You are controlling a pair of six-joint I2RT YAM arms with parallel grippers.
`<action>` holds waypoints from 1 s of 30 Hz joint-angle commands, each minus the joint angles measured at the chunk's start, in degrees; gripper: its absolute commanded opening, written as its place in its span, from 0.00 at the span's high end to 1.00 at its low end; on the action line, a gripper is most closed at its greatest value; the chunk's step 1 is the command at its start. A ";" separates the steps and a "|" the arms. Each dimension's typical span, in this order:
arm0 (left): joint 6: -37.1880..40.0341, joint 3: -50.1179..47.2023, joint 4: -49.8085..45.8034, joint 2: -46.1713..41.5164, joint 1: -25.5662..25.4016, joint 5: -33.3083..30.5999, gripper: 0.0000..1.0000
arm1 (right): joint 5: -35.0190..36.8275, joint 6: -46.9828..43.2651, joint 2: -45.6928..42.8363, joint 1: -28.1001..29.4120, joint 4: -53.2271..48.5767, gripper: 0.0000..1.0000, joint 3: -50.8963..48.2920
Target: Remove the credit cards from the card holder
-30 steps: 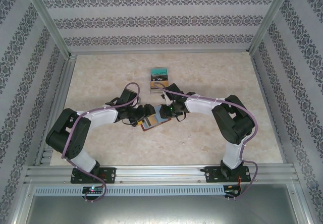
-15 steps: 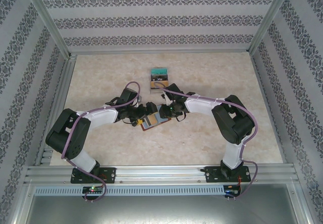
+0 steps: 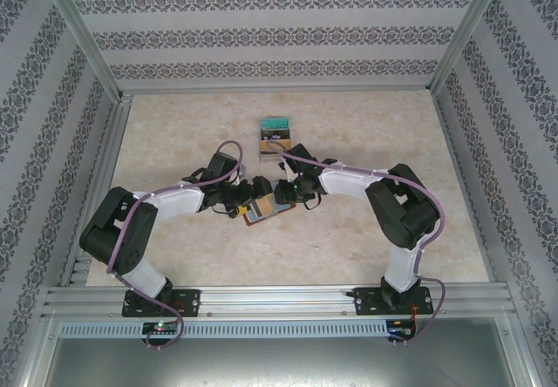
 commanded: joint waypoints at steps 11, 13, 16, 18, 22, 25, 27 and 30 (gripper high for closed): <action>0.67 0.05 3.19 1.95 -1.08 0.93 0.01 | 2.98 4.43 -10.68 -3.72 0.16 0.53 -7.62; 0.78 0.04 3.25 1.93 -1.08 0.93 0.01 | 5.10 4.99 -13.14 -3.79 0.03 0.52 -8.71; 0.73 0.31 3.17 2.13 -1.08 1.24 0.01 | 6.41 5.44 -16.00 -4.14 0.54 0.52 -9.93; 0.73 0.47 2.92 1.75 -1.08 0.99 0.01 | 5.31 5.11 -16.68 -4.15 0.79 0.54 -9.86; 2.78 1.97 -2.53 -1.11 -1.00 -2.04 0.01 | 1.75 4.58 -16.10 -3.66 1.02 0.60 -8.52; 4.19 2.39 -6.44 -4.03 -0.69 -4.68 0.01 | 0.79 4.09 -15.37 -2.47 1.10 0.64 -6.92; 4.46 1.99 -8.00 -5.72 -0.48 -6.17 0.01 | -0.90 3.68 -14.05 -1.82 1.31 0.67 -5.61; 4.49 1.12 -9.13 -6.76 -0.53 -7.16 0.12 | -3.67 3.11 -10.65 -0.71 0.75 0.73 -2.66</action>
